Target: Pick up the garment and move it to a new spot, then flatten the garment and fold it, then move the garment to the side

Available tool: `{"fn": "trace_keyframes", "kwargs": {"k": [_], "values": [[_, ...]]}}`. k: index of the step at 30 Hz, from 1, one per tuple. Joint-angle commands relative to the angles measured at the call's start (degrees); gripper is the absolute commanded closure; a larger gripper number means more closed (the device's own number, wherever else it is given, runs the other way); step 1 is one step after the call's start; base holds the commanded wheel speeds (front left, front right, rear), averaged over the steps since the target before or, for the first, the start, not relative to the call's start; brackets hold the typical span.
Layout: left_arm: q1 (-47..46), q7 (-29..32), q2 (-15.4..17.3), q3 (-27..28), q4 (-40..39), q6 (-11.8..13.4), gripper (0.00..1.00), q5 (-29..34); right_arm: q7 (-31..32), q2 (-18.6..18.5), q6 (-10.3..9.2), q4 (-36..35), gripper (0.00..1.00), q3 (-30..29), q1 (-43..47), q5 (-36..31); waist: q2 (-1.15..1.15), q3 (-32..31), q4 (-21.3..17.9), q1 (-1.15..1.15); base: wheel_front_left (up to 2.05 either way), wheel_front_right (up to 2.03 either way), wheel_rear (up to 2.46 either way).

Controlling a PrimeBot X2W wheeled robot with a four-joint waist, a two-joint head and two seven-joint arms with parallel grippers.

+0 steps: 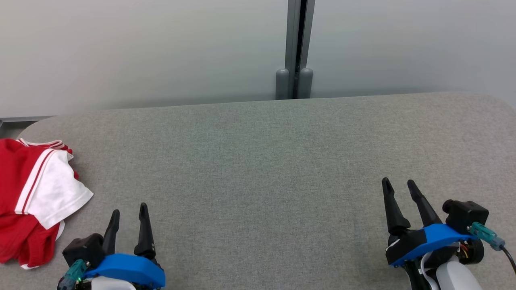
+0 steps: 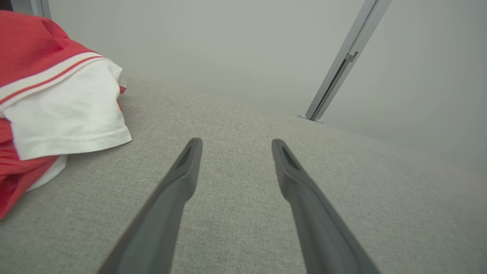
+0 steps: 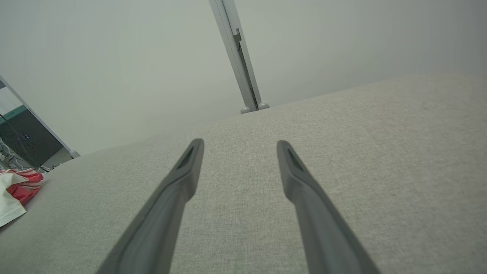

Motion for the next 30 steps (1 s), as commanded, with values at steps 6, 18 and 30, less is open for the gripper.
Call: {"fn": "trace_keyframes", "kwargs": {"k": [6, 18, 30], "values": [[0.3, -1.2, 0.4, -0.1, 0.6, 0.2, 0.00, 4.0, -1.3, 0.0, 0.12, 0.9, 0.00, 0.5, -0.2, -4.7, 0.00, 0.1, -0.3, 0.00, 0.00, 0.00, 0.00], [0.5, -2.6, 0.5, 0.1, 1.6, 0.8, 0.00, 9.9, -2.7, 0.2, 0.08, 3.2, 0.00, 0.3, -0.8, -11.5, 0.00, 0.4, -0.4, 0.00, 0.00, 0.00, 0.00], [0.4, -3.9, 0.0, 1.2, 2.5, 1.7, 0.00, 14.3, -4.0, 0.8, 0.09, 4.4, 0.00, -2.0, -0.7, -18.2, 0.00, 0.6, -0.4, 0.00, 0.00, 0.00, 0.00]]}}
